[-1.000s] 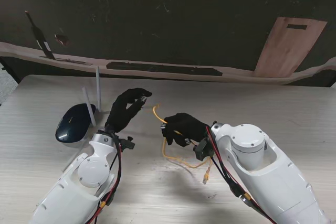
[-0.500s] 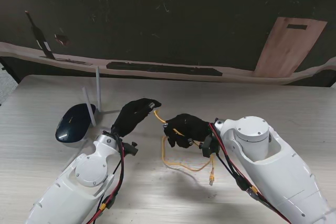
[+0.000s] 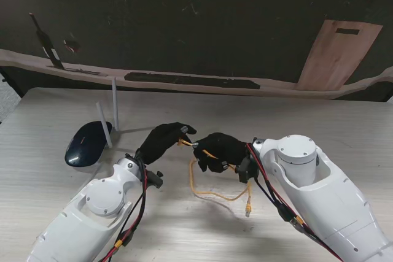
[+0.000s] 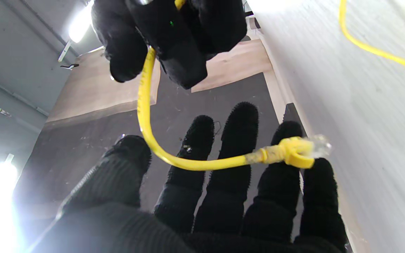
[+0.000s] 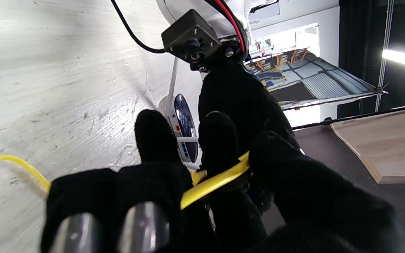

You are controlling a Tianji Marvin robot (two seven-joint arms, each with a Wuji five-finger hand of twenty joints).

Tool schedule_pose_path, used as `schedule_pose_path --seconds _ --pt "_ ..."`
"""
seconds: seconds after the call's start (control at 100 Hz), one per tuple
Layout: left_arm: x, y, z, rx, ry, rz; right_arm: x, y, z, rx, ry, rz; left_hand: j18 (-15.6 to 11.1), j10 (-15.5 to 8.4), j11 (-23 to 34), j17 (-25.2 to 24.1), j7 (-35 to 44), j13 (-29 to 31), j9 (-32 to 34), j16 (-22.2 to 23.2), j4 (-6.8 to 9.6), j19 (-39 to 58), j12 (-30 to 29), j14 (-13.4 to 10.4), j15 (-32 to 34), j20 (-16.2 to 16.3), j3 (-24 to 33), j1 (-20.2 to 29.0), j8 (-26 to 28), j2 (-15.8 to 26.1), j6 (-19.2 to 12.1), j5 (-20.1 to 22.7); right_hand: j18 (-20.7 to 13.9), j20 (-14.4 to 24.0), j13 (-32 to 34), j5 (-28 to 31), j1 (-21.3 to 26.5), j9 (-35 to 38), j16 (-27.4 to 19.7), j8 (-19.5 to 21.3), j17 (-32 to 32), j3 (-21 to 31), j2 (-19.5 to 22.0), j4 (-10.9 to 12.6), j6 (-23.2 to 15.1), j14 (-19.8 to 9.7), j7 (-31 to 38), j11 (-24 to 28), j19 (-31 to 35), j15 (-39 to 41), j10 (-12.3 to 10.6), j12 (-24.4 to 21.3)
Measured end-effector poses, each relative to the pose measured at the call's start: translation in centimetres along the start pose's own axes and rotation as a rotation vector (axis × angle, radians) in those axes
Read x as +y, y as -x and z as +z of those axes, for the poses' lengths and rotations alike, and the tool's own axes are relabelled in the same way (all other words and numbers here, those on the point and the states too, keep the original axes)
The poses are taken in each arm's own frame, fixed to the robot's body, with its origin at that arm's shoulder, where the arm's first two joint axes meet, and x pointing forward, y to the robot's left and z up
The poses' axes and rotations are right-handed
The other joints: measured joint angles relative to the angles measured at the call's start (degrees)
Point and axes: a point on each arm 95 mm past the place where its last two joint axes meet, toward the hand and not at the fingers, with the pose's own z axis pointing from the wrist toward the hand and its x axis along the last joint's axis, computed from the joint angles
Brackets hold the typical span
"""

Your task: Untangle the Ethernet cable and plug it into the router

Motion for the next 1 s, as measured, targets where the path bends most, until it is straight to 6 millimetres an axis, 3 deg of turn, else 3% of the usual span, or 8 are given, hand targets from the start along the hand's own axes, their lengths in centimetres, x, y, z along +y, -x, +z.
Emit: schedule_pose_path --seconds 0.08,0.3,0.44,0.73,1.0 --pt "-0.2 0.1 -0.1 -0.002 -0.013 0.002 0.2 0.0 -0.1 0.008 0.019 0.0 0.06 0.49 2.9 0.46 0.36 1.42 1.31 0.7 0.0 2.16 1.43 0.82 2.56 0.0 0.14 -0.02 0.05 -0.12 0.11 0.41 0.02 -0.1 0.01 0.0 0.0 0.01 -0.02 0.0 0.0 -0.02 0.0 0.0 0.0 0.01 -0.05 0.0 0.0 0.0 0.0 0.0" --pt "-0.6 0.4 -0.5 -0.012 -0.018 0.019 0.8 0.2 -0.1 0.034 0.094 0.002 0.13 -0.08 5.26 1.2 1.97 2.8 1.95 1.39 0.58 4.24 3.36 1.31 5.01 0.0 9.41 -6.46 1.29 -6.19 0.72 0.8 0.07 -0.62 0.06 0.0 0.0 0.05 -0.58 0.0 0.0 -0.02 0.0 0.0 0.0 0.04 -0.07 0.0 0.0 0.0 0.01 0.0" --pt "-0.7 0.6 -0.8 -0.024 0.031 0.037 1.0 0.5 0.0 0.061 0.129 0.029 0.14 -1.45 5.86 1.22 2.85 2.78 -0.79 1.41 0.68 4.25 3.43 1.21 5.02 0.0 13.27 -9.92 1.66 -9.83 0.72 -2.62 0.09 -0.63 0.12 0.22 0.1 0.11 -0.58 0.0 0.0 -0.02 -1.61 0.01 0.06 0.04 -0.07 0.0 0.0 0.0 0.01 0.0" --pt "-1.0 1.1 -1.4 -0.055 0.105 0.056 1.2 1.1 0.3 0.097 0.239 0.082 0.14 -2.97 5.64 1.22 2.78 1.39 -4.08 1.41 0.69 4.25 3.43 -0.24 3.17 0.0 14.31 -9.97 2.15 -13.49 0.68 -6.17 0.24 -0.47 0.99 4.33 -0.04 1.02 -0.58 1.35 0.29 3.41 -4.85 0.05 0.67 0.04 0.61 0.0 0.02 0.0 -0.05 0.82" --pt "-1.1 1.2 -1.6 -0.075 0.103 0.061 1.2 1.5 0.4 0.11 0.302 0.119 0.1 -4.31 5.03 1.22 4.06 1.39 -4.83 1.41 0.69 4.25 3.44 -1.66 2.29 0.0 21.68 -6.86 2.97 -14.17 0.64 -6.5 0.26 -0.04 1.06 4.37 -0.66 1.08 -0.58 2.73 0.34 4.44 -4.89 0.67 0.71 0.04 0.61 0.02 0.05 0.0 -0.07 1.35"
